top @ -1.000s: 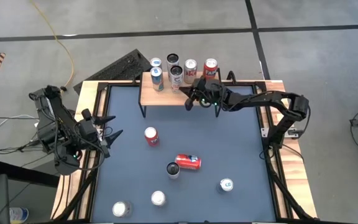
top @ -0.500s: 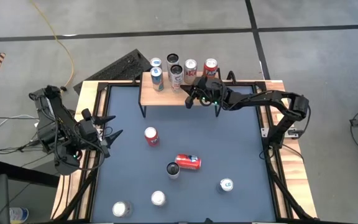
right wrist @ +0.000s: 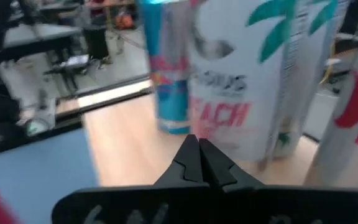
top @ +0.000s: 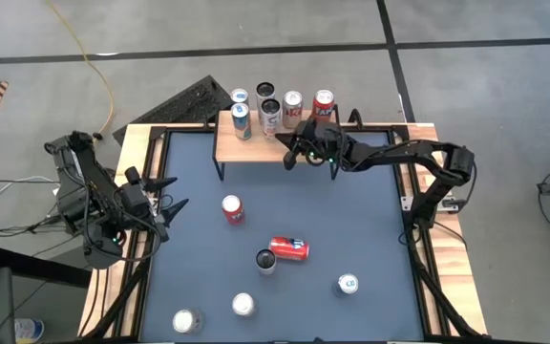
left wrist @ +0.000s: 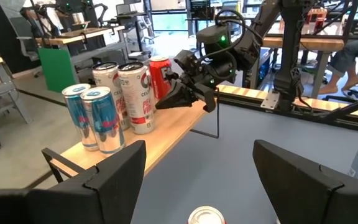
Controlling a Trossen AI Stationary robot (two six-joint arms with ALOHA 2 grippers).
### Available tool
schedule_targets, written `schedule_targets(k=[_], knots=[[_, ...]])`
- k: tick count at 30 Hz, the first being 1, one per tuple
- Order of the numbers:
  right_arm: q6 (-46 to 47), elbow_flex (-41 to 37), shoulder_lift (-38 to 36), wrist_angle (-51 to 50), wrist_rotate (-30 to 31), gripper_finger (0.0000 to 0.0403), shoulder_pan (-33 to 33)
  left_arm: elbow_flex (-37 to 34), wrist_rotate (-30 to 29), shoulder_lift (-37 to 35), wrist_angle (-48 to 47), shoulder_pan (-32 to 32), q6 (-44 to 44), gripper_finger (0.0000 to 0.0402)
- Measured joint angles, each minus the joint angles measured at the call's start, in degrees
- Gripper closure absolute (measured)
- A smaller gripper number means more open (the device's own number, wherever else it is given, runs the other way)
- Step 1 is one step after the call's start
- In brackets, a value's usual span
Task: Place canned beverage on shelf
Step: Put the top right pink soda can on the shelf aligned with the other pink soda can
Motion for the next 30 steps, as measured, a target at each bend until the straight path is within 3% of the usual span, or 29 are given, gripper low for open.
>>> schedule_targets(k=[12, 18, 23, 30], knots=[[0.4, 5.4, 9.4, 0.0, 1.5, 0.0403, 1.4, 0.0, 0.4, 0.0, 0.0, 0.0, 0.1, 0.0113], [-1.0, 6.2, 6.3, -9.0, 2.7, 0.0403, 3.4, 0.0, 1.7, 0.0, 0.0, 0.0, 0.1, 0.0113], [-4.5, 6.3, 1.5, -14.3, 14.9, 0.0403, 4.4, 0.0, 1.6, 0.0, -0.2, 0.0, 0.3, 0.0113], [-4.6, 6.2, 2.0, -14.4, 15.0, 0.0403, 2.0, 0.0, 1.3, 0.0, -0.2, 0.0, 0.6, 0.0113]])
